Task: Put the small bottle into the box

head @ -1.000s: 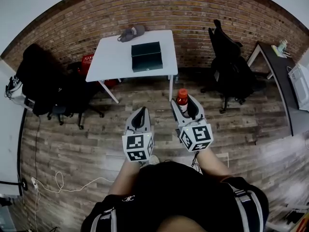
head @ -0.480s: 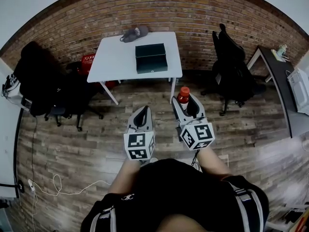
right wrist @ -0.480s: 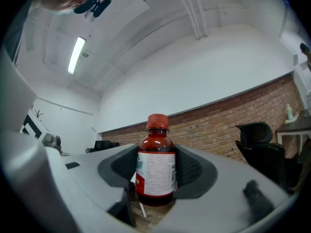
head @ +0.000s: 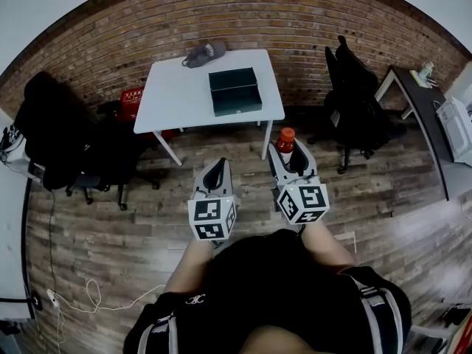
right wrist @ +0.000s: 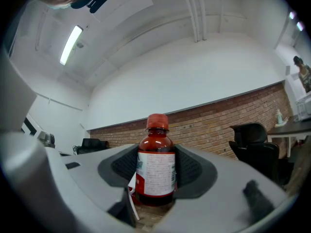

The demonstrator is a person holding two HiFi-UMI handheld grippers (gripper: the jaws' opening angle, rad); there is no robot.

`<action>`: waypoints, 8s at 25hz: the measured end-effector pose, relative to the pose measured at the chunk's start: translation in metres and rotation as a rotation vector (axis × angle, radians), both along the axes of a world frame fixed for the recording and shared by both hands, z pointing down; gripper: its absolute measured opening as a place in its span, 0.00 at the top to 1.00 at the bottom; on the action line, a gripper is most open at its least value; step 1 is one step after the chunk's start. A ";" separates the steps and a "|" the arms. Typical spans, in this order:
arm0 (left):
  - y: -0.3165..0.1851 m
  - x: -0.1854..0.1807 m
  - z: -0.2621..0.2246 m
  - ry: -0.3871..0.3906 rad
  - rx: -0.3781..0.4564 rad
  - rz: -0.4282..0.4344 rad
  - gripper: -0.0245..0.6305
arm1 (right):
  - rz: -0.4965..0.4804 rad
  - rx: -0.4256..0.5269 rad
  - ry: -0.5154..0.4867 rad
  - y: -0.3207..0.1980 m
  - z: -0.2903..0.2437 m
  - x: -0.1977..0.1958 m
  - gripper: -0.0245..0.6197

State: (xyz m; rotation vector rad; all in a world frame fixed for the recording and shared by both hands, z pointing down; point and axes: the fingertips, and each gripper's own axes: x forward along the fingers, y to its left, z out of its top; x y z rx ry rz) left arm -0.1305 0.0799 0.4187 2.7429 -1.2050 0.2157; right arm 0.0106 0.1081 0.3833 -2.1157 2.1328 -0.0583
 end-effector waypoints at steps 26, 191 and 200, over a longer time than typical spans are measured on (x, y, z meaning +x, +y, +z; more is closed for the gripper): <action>-0.132 0.012 0.016 -0.023 0.003 -0.065 0.95 | -0.033 -0.016 0.021 -0.139 0.021 0.026 0.63; -0.505 0.127 0.042 -0.022 -0.099 -0.133 0.95 | -0.055 -0.165 0.029 -0.498 0.038 0.175 0.92; -0.505 0.127 0.043 -0.023 -0.107 -0.114 0.95 | -0.070 -0.156 0.031 -0.494 0.034 0.164 0.92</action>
